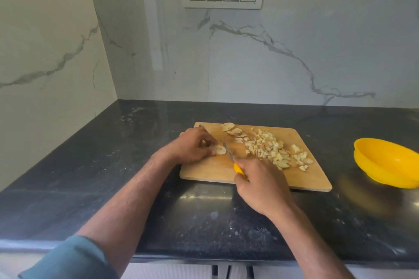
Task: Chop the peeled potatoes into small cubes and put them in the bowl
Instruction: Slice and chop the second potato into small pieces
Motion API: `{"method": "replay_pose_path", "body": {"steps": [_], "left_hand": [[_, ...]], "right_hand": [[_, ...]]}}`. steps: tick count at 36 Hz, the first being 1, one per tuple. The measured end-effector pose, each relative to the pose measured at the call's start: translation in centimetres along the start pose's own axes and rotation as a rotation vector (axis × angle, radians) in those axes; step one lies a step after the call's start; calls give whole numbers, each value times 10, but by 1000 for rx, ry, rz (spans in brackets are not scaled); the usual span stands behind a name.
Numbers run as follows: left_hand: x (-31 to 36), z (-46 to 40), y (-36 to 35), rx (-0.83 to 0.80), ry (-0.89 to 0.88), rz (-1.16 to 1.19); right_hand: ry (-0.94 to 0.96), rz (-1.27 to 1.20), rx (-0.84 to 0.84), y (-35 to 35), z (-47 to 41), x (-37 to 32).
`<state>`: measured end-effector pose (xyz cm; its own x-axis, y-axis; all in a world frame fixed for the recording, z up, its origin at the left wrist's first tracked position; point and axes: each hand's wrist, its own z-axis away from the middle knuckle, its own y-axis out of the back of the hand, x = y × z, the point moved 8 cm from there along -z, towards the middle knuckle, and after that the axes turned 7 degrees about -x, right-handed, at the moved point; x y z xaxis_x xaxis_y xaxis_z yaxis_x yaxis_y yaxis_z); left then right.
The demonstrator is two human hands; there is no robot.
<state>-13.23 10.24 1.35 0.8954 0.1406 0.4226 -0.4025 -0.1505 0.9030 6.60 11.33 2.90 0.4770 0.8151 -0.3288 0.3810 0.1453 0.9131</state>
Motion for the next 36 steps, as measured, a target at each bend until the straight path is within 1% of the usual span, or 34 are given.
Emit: {"method": "replay_pose_path", "body": {"steps": [7,11,15,22,26,30,36], "left_hand": [[0,1,2,44,72,6],[3,5,6,64,48,48],[0,7,4,-54,1,110],[-2,-4,0,-184,-66,41],[-1,-7,-8,-254,-53,47],[5,-11,-9,-224,-73,13],[7,-10,-3,-126,-107,24]], "right_hand": [[0,0,-79,1,-8,3],[15,-28,-87,1,-9,6],[18,-46,-48,-1,-7,8],[-5,-61,3,-2,-4,9],[-21,-94,24,3,-3,12],[-15,-96,15,3,-1,9],[7,-90,31,5,1,7]]}}
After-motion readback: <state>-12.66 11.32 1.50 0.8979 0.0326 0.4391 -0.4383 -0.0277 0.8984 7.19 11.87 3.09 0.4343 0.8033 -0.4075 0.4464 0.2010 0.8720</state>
